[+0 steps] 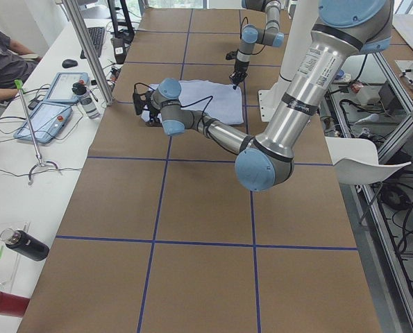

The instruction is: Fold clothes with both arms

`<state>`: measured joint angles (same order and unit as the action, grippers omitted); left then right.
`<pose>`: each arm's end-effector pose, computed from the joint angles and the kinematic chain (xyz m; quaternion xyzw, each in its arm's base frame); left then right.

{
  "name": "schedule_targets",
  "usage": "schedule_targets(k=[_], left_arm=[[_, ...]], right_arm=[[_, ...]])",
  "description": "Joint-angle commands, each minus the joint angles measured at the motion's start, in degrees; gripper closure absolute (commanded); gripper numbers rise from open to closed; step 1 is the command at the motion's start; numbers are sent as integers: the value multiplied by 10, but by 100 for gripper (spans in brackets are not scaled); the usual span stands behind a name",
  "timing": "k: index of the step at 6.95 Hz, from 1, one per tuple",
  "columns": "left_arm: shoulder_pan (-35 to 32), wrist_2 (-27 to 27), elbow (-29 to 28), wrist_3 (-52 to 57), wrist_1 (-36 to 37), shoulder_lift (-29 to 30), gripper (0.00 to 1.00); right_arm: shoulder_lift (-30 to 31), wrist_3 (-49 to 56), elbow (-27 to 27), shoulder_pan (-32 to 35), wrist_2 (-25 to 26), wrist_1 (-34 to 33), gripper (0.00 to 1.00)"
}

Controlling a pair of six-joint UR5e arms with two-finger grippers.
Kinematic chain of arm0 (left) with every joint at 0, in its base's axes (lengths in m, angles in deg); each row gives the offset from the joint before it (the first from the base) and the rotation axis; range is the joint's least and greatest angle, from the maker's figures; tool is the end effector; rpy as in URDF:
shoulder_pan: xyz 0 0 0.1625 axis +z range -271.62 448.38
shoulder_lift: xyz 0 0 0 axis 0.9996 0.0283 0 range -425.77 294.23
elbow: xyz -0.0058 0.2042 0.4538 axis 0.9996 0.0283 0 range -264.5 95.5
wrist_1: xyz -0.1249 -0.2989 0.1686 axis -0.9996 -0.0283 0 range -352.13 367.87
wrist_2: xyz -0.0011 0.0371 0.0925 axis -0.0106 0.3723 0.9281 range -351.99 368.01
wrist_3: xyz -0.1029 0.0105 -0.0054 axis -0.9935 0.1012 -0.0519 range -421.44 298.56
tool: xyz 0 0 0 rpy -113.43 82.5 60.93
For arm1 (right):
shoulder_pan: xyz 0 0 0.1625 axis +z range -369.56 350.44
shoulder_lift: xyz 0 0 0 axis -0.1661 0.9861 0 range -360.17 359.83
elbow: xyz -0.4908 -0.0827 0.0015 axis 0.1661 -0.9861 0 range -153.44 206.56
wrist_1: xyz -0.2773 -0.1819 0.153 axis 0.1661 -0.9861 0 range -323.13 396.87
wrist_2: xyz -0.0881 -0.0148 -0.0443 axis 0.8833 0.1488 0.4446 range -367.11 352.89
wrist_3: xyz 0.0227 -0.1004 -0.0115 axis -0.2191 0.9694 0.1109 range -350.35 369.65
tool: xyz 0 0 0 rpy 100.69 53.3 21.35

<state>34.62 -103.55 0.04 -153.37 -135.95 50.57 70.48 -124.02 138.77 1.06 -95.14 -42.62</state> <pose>0.3119 -0.5867 0.4166 0.1267 0.6010 -0.2645 0.7435 -0.5275 -0.2382 0.3916 -0.1100 -0.4251 0.4166 0.7960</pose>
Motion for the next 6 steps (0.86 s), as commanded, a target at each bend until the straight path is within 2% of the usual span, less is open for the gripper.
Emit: schedule_targets(k=[1,3,4,5,6], left_arm=[[38,9,116,-96,-1,-87,8],[156,88,206,-211,1,-149,8],[222,125,230,-241,1,-180,8],[297,184,232,-268,3,-184,8],[331,194,232,-292,13,-183,9]], right_arm=[[6,1,10,0,-2,-1,100],[10,1,11,0,-3,0,100],[9,1,11,0,-11,0,100],[8,1,12,0,-24,1,100],[7,1,13,0,-24,1,100]])
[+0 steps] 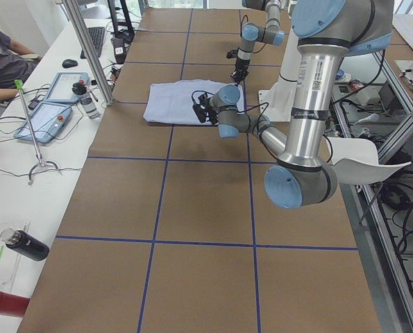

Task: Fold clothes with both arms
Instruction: 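Lower the left gripper to the other near corner and grasp both corners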

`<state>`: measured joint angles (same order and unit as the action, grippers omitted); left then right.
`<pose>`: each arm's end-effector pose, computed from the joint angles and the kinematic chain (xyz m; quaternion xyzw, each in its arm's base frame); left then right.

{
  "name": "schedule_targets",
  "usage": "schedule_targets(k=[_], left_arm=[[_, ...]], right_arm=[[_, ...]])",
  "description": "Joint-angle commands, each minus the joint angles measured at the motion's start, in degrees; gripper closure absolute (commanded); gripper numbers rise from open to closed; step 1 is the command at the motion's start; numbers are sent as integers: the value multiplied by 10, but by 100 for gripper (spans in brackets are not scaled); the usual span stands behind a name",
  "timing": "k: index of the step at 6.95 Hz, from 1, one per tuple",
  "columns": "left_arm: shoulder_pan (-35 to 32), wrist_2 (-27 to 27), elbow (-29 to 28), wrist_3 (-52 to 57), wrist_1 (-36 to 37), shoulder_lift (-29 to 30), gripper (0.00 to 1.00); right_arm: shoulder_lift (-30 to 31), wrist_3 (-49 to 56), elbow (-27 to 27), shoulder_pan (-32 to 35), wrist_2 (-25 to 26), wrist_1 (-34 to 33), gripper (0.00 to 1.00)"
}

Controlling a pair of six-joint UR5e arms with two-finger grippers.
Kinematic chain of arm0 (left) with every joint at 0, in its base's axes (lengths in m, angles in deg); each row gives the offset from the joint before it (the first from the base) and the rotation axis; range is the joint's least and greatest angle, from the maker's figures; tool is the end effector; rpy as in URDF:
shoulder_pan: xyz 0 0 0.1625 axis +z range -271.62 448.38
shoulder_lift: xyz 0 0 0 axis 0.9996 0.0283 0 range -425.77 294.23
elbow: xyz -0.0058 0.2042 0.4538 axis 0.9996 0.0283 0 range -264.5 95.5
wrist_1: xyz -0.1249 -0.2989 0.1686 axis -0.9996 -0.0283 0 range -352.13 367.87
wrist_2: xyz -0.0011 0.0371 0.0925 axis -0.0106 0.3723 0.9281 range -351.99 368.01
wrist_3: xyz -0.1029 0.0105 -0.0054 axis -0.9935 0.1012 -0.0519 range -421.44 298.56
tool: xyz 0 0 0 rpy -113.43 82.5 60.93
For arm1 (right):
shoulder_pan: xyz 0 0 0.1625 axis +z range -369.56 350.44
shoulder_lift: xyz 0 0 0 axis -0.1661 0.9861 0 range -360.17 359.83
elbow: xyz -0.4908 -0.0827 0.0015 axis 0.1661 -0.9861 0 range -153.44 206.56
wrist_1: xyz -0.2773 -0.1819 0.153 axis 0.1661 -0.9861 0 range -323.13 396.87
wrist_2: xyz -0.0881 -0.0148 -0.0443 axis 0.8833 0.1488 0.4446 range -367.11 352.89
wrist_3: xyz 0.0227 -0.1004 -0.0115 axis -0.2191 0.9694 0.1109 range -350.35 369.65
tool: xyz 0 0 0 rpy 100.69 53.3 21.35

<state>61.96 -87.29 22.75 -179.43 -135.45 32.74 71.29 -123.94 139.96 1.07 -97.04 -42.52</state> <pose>0.3927 -0.3333 0.4286 -0.0444 0.6354 -0.3261 0.6986 -0.5200 -0.2334 0.3910 -0.1251 -0.4247 0.4088 0.7981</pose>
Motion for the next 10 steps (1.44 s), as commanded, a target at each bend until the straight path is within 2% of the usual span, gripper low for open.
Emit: schedule_targets(k=[1,3,4,7,8,9,10], left_arm=[[89,35,3,-60,13,-6,14],[144,69,4,-64,57,2,24],[170,89,1,-64,58,0,26],[191,98,-4,-65,59,3,37],[193,98,-3,-65,59,3,45],[195,102,-2,-65,59,4,57],[196,102,0,-65,59,4,90]], right_arm=[[2,0,9,1,-5,0,100],[3,0,9,1,-5,0,100],[3,0,9,1,-5,0,100],[3,0,10,1,-5,0,100],[3,0,10,1,-5,-1,100],[3,0,10,1,-5,0,100],[4,0,10,1,-5,0,100]])
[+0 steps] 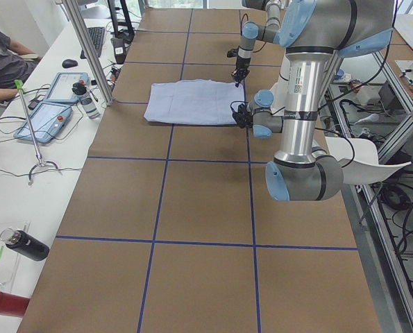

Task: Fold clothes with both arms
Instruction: 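Lower the left gripper to the other near corner and grasp both corners, then lift the near edge with both grippers and fold it over toward the far edge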

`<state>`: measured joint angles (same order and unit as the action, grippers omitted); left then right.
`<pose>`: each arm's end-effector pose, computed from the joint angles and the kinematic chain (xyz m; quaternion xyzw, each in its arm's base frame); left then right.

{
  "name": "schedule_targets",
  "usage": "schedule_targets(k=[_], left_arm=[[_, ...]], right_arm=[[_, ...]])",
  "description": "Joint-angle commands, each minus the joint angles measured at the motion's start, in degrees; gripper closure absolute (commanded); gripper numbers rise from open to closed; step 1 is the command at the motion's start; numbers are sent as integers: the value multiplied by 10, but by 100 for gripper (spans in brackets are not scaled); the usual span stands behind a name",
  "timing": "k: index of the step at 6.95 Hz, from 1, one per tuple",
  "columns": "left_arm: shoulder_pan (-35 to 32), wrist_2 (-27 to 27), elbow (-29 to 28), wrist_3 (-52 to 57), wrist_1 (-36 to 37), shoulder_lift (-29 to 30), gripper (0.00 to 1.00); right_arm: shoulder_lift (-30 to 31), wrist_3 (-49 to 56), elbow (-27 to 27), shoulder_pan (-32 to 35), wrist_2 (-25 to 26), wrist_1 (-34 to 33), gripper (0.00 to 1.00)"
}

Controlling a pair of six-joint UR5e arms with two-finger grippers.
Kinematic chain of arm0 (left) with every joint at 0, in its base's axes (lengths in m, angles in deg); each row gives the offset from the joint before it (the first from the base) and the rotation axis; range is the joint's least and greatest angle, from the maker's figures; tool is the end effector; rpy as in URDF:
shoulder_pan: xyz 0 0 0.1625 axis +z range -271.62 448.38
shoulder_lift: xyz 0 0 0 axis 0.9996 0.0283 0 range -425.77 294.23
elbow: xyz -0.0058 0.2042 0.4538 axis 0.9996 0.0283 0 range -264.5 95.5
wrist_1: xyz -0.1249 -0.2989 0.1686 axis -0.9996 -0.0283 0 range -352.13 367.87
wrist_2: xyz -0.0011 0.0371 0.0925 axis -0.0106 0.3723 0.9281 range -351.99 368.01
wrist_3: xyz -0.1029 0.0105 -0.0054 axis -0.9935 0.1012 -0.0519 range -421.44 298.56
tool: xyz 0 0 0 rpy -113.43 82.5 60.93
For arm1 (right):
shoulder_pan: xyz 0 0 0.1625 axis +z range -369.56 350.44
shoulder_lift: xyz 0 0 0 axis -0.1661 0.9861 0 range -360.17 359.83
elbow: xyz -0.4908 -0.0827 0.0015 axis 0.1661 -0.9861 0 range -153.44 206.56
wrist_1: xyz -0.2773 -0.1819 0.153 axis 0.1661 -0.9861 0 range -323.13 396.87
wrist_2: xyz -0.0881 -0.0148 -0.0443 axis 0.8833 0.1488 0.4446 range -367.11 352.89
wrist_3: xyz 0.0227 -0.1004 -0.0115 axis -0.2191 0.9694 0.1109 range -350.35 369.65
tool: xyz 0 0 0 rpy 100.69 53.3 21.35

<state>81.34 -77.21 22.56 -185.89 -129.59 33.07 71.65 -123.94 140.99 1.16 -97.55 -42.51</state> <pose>0.4885 -0.2034 0.4398 -0.1089 0.5877 -0.3072 0.7405 -0.5140 -0.2322 0.3874 -0.1301 -0.4287 0.4065 0.7963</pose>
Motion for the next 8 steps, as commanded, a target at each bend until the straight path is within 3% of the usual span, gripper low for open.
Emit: schedule_targets(k=[1,3,5,6,8], left_arm=[[2,1,3,0,0,-1,100],[-2,4,16,0,0,2,100],[-25,0,88,3,13,-7,100],[-60,-12,100,11,25,0,100],[-192,-111,87,59,43,44,100]], right_arm=[[1,0,1,0,0,0,100],[3,-1,15,2,0,-1,100],[6,0,43,22,-3,-1,100],[0,0,44,53,-30,-1,100],[-12,10,39,150,-118,-1,100]])
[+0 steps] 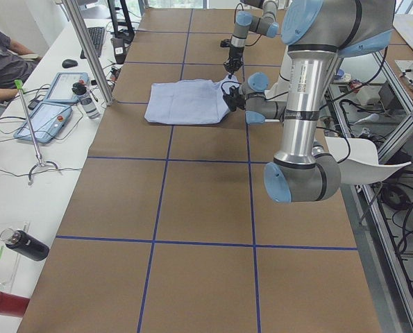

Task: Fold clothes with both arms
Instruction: 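Lift the near edge with both grippers and fold it over toward the far edge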

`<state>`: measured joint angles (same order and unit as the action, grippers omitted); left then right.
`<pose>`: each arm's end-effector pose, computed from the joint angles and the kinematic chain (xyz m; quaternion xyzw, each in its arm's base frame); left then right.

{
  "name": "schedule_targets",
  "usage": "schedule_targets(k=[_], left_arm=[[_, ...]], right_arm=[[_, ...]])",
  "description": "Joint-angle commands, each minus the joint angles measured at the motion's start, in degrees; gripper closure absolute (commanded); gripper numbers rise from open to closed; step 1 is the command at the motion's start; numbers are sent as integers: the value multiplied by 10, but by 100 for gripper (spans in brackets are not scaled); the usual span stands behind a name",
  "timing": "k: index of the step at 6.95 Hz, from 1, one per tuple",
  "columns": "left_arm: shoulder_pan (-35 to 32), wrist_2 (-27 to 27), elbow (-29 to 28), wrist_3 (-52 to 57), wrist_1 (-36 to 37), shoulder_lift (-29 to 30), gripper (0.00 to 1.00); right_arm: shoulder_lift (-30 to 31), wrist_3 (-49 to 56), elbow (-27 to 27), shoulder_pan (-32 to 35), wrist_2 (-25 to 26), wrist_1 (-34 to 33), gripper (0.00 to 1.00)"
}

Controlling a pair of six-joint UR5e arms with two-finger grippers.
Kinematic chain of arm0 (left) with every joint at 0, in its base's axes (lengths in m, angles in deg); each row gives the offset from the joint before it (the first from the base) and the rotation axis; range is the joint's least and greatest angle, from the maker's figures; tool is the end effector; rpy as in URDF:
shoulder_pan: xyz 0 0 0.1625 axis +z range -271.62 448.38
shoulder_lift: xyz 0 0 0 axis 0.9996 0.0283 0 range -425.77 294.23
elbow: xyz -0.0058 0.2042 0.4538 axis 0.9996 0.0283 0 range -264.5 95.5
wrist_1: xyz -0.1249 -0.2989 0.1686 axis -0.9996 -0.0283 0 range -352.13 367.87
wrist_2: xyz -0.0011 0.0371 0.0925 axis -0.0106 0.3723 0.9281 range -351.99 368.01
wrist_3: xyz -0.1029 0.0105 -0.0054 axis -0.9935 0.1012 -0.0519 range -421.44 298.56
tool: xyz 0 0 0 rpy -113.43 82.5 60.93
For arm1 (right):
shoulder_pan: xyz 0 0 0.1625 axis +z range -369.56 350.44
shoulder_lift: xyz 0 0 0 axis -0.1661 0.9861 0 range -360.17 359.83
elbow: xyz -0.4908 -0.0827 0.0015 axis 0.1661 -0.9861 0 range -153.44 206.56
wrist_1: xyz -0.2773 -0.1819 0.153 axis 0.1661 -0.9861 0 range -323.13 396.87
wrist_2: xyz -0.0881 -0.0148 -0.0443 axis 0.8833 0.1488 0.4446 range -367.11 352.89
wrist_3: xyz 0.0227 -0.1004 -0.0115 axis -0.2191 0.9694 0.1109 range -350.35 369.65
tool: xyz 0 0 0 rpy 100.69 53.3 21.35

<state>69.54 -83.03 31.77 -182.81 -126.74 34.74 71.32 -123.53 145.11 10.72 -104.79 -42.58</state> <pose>0.4122 -0.2795 0.3652 -0.0780 0.6473 -0.3164 0.6891 -0.4555 -0.2957 0.3564 -0.1530 -0.4595 0.4323 0.7606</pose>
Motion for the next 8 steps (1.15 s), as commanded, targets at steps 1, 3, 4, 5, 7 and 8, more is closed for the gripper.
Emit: schedule_targets(k=[1,3,4,5,7,8], left_arm=[[-124,-83,-35,48,61,83,100],[-180,-120,-88,58,77,127,100],[-200,-121,-102,82,78,141,100],[-211,-121,-138,92,77,160,100],[-226,-119,-217,115,71,206,100],[-233,-119,-258,126,71,235,100]], right_arm=[[-49,8,-33,104,-83,-3,100],[-101,47,-94,172,-139,-3,100],[-121,70,-125,193,-161,-2,100],[-160,84,-176,206,-162,-2,100],[-221,132,-276,223,-168,-1,100],[-252,154,-330,232,-174,1,100]])
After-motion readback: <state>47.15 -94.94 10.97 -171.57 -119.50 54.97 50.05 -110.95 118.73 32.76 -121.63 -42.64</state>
